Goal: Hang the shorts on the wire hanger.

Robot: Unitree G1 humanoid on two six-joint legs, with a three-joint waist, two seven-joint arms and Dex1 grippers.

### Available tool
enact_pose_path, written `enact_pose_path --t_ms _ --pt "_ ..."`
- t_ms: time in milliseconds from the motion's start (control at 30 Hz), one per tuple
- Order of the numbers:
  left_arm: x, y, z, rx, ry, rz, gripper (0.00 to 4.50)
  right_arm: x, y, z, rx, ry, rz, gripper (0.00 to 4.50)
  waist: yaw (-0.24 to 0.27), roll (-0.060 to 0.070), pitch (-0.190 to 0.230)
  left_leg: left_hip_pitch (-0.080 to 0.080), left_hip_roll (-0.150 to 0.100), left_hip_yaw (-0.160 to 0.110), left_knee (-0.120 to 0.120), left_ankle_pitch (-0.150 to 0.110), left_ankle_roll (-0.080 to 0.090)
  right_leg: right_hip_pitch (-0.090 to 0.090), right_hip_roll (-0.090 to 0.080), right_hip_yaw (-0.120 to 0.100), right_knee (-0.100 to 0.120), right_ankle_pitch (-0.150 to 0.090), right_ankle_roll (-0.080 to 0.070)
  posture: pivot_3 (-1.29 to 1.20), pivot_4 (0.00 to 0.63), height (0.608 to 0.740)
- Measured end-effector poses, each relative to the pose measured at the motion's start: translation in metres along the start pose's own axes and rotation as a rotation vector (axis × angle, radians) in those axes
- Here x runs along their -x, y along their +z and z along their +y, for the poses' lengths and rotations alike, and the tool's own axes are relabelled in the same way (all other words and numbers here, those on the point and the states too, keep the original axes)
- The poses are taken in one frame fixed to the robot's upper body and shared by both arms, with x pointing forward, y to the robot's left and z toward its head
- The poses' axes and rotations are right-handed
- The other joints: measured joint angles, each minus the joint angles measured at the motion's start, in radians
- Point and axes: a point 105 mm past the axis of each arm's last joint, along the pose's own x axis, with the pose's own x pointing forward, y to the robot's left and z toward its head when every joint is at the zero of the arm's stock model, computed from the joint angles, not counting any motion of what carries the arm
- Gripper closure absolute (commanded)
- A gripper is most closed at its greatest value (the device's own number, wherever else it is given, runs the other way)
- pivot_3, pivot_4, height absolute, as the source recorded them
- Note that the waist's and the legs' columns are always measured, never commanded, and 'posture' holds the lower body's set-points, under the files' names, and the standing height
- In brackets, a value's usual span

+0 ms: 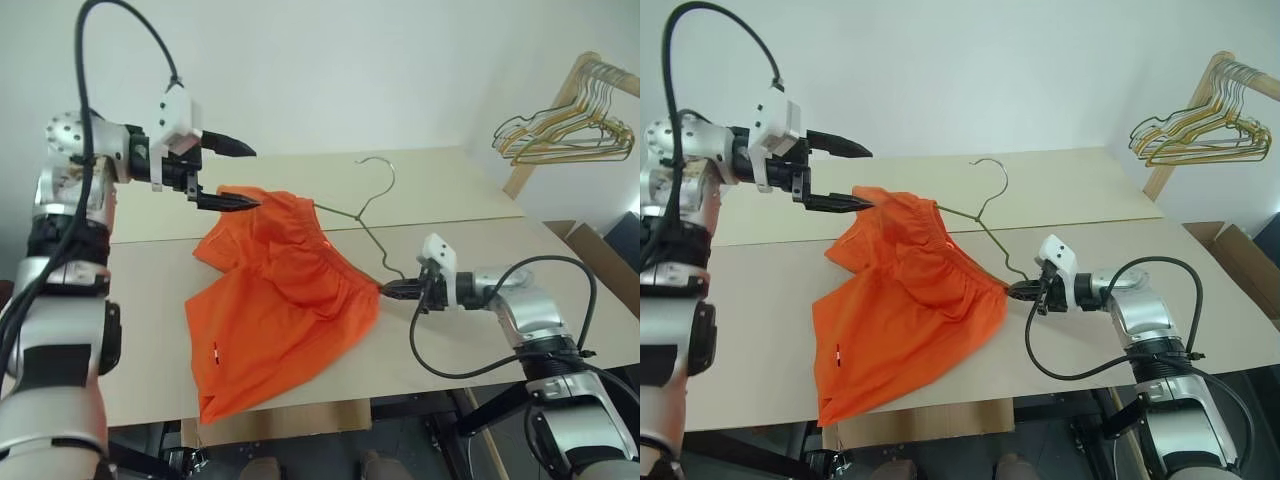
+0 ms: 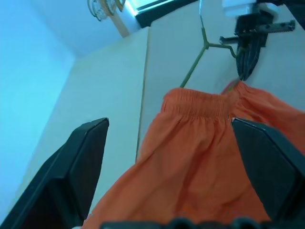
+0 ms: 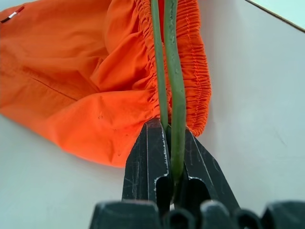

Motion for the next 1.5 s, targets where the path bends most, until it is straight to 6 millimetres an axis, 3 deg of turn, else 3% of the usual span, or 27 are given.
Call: enact_pose_path --t_ms 567,667,833,1033,1133,1300,1500 --pt "-0.044 -0.031 -0.012 0.053 -0.230 0.260 0.03 -0.009 0.018 0.017 0.141 0.005 0.029 4.50 -0.006 -0.001 0.001 -0.007 0.000 -0.001 0.003 -0.001 0.001 -0.006 0.000 0.000 0.001 -0.001 0.001 -0.02 0.000 0.740" --pt "-0.046 -0.035 -0.014 0.068 -0.241 0.276 0.57 -0.009 0.018 0.017 0.137 0.001 0.032 4.50 -0.009 -0.001 0.001 -0.012 0.000 -0.001 0.004 -0.001 0.001 -0.010 0.000 0.000 0.002 0.000 0.001 -0.02 0.000 0.740" --pt "-0.051 -0.040 -0.017 0.125 -0.248 0.273 2.20 -0.010 0.018 0.018 0.140 0.001 0.035 4.50 -0.019 -0.001 0.001 -0.020 0.000 -0.002 0.011 -0.001 0.002 -0.017 0.000 0.000 0.005 0.000 0.001 -0.03 0.000 0.740" --pt "-0.051 -0.042 -0.018 0.136 -0.253 0.297 2.20 -0.010 0.018 0.017 0.145 -0.006 0.042 4.50 -0.027 -0.001 0.001 -0.021 0.000 -0.001 0.014 -0.001 0.002 -0.017 0.000 0.000 0.005 0.001 0.002 -0.03 0.000 0.740" --pt "-0.051 -0.043 -0.018 0.137 -0.255 0.300 2.76 -0.009 0.018 0.016 0.150 -0.012 0.046 4.50 -0.026 -0.001 0.001 -0.020 0.000 -0.002 0.014 -0.001 0.002 -0.017 0.000 0.000 0.005 0.001 0.002 -0.03 0.000 0.740" --pt "-0.051 -0.044 -0.019 0.141 -0.262 0.309 4.41 -0.010 0.018 0.016 0.181 -0.023 0.055 4.50 -0.026 -0.001 0.001 -0.021 0.000 -0.002 0.014 -0.001 0.002 -0.017 0.000 0.000 0.005 0.001 0.002 -0.03 0.000 0.740" --pt "-0.051 -0.047 -0.021 0.144 -0.273 0.328 4.48 -0.012 0.016 0.017 0.214 -0.027 0.060 4.50 -0.027 -0.001 0.001 -0.021 0.000 -0.002 0.014 -0.001 0.002 -0.017 0.000 0.000 0.005 0.001 0.002 -0.03 0.000 0.740"
